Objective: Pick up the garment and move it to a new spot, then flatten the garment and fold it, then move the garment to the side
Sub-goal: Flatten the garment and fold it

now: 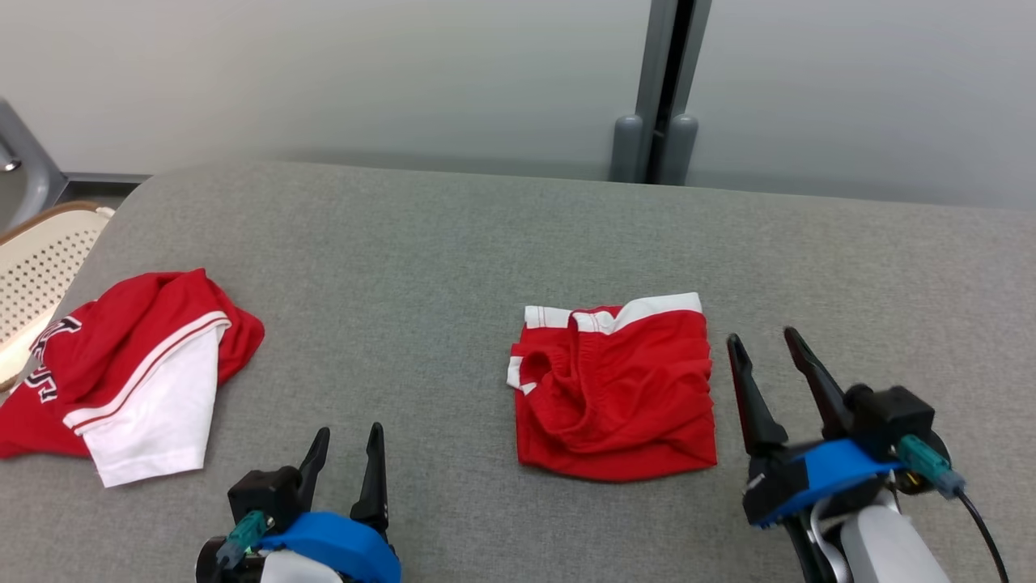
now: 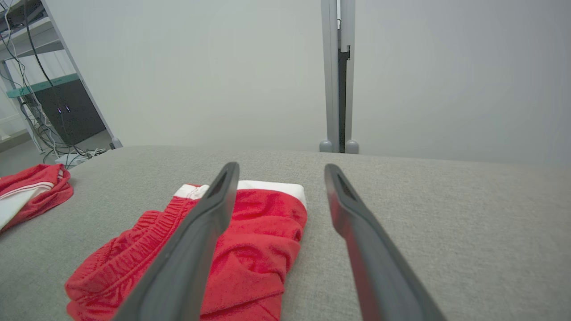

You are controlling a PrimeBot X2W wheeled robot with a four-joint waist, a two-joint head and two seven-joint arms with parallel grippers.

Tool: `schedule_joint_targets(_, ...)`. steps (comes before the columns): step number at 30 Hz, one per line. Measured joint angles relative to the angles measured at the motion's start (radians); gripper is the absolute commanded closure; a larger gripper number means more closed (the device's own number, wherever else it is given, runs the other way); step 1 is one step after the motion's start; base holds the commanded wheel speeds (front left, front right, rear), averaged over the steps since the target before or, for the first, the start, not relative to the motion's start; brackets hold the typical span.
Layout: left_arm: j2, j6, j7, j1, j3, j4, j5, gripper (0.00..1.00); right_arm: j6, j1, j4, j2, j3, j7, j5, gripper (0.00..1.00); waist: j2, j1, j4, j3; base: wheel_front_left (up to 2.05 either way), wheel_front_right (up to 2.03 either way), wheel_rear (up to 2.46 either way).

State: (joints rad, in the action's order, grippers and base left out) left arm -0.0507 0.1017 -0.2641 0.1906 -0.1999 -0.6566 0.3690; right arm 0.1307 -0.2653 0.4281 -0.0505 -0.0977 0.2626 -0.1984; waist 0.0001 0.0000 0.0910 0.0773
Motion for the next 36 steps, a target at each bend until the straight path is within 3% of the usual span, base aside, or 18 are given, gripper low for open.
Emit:
schedule_joint_targets(7, 0.000, 0.000, 0.000, -0.080, 0.021, 0.072, -0.038, 0.00, 0.000, 0.118, 0.014, 0.000, 0.056, 0.000, 0.071, 0.00, 0.0000, 0.0000, -0.034, -0.023, 0.00, 0.00, 0.00)
schedule_joint_targets(18, 0.000, -0.009, 0.000, -0.108, -0.012, 0.075, -0.015, 0.00, 0.000, 0.136, 0.049, 0.000, 0.040, 0.000, 0.048, 0.00, 0.0000, 0.0000, -0.040, -0.020, 0.00, 0.00, 0.00)
schedule_joint_targets(27, 0.000, -0.007, 0.000, -0.094, -0.034, 0.061, 0.001, 0.00, 0.000, -0.056, 0.122, 0.001, -0.155, -0.003, 0.008, 0.00, 0.0000, 0.0000, -0.009, 0.004, 0.00, 0.00, 0.00)
schedule_joint_targets(36, 0.000, -0.004, 0.000, -0.075, -0.073, 0.045, 0.039, 0.00, 0.000, -0.279, 0.276, 0.001, -0.288, -0.146, -0.084, 0.00, 0.0000, 0.0000, 0.057, 0.026, 0.00, 0.00, 0.00)
